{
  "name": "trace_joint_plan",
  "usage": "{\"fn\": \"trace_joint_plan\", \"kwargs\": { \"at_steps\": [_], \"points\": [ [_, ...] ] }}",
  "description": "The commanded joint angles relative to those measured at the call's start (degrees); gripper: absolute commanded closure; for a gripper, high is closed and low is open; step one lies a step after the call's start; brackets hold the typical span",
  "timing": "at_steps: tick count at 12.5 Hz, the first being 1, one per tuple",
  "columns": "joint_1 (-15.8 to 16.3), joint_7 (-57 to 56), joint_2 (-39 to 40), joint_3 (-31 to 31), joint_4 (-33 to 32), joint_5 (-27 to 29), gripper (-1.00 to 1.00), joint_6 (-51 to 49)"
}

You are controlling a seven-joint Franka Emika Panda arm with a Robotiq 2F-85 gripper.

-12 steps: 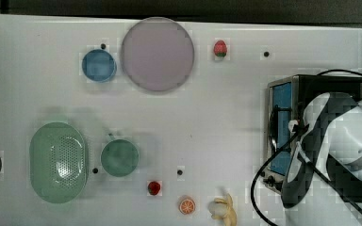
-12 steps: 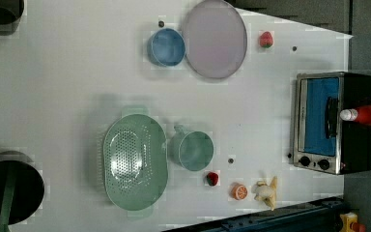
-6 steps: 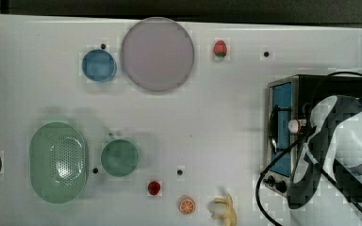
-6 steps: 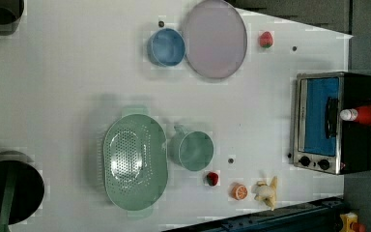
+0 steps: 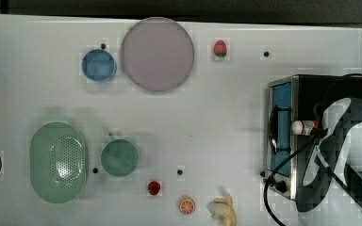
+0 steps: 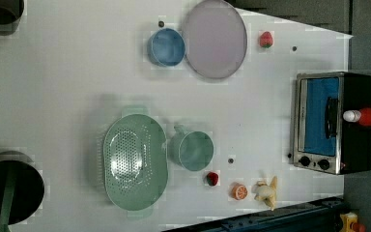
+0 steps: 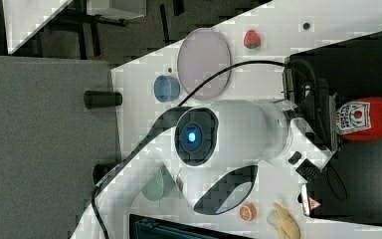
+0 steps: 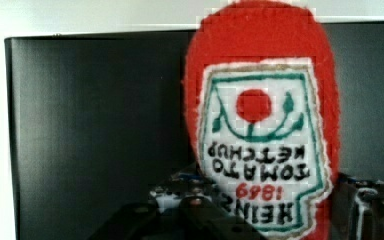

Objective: Pick Ketchup from oven and place it on table.

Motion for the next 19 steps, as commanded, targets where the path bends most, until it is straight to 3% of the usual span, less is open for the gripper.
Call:
{"fn": "trace_joint_plan", "kwargs": {
  "at_steps": [1, 5, 10, 19],
  "points": [
    [0.95, -0.12, -3.14, 1.19, 4.13, 0.23, -0.27, -5.59],
    [6.64, -0.26, -8.84, 2.89, 9.92, -0.85, -0.27, -16.04],
    [13.97, -0.45, -15.67, 8.50, 10.71, -1.04, -0.27, -20.29],
    [20.29, -0.07, -17.00, 18.09, 6.58, -4.11, -0.27, -25.56]
  ]
}}
